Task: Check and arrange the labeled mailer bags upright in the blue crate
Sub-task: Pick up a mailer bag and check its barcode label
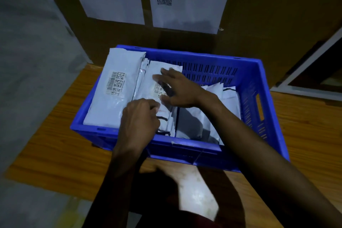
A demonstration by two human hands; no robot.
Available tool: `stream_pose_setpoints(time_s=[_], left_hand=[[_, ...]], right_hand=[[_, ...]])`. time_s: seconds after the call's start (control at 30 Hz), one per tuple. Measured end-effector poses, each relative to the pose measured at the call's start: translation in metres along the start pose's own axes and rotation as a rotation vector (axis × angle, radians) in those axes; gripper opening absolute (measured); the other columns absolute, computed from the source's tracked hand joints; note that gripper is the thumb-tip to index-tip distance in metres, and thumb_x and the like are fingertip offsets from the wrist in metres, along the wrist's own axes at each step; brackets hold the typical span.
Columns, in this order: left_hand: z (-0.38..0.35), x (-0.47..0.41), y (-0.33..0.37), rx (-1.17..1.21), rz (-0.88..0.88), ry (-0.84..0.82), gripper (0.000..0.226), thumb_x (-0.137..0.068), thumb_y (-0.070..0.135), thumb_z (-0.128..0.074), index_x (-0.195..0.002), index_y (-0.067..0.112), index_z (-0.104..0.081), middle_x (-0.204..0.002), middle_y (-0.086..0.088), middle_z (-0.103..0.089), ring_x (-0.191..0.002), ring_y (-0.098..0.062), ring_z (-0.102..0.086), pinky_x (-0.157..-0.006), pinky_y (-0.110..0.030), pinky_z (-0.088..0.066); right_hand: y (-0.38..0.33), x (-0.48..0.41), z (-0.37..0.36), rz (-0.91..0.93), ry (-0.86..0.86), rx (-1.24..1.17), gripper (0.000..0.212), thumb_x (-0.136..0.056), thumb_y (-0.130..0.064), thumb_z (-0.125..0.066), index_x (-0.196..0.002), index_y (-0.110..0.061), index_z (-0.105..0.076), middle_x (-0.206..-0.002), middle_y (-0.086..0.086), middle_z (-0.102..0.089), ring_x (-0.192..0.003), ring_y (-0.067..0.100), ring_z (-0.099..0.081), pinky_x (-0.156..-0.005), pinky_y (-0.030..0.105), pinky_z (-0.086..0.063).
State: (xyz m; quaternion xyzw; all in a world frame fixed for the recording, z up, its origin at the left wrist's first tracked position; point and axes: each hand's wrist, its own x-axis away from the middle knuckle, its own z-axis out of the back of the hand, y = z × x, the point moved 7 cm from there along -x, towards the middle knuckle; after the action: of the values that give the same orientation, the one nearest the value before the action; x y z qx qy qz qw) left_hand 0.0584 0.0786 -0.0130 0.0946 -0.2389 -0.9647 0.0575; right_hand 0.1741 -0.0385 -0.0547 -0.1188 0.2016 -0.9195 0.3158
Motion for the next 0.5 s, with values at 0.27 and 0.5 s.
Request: stream_pose_setpoints(time_s=[0.27, 0.5], left_hand=[[0.035, -0.034, -0.042, -0.057, -0.006, 0.179, 0.04, -0.077, -0.005, -0.072, -0.115, 0.008, -0.074, -0.124, -0.013, -0.071, -0.12, -0.036, -0.059, -0.106, -0.052, -0.043], [0.024, -0.03, -0.054, -0.041, -0.015, 0.162, 0.036, -0.083, 0.002, -0.074, -0.118, 0.012, -0.074, -0.136, -0.006, -0.066, -0.133, -0.028, -0.052, -0.114, -0.046, -0.03]], right_hand=[[-0.009, 0.004, -0.02, -0.094, -0.182, -0.212, 0.113, -0.081, -0.075, -0.067, -0.164, -0.038, -0.001, -0.171, -0.004, 0.02, -0.154, 0.026, 0.028, -0.126, 0.058, 0.001], [-0.008, -0.007, -0.042, -0.071, -0.268, -0.043, 0.14, -0.064, -0.08, -0.078, -0.16, -0.043, 0.016, -0.165, -0.004, 0.037, -0.143, 0.03, 0.046, -0.122, 0.066, 0.005]])
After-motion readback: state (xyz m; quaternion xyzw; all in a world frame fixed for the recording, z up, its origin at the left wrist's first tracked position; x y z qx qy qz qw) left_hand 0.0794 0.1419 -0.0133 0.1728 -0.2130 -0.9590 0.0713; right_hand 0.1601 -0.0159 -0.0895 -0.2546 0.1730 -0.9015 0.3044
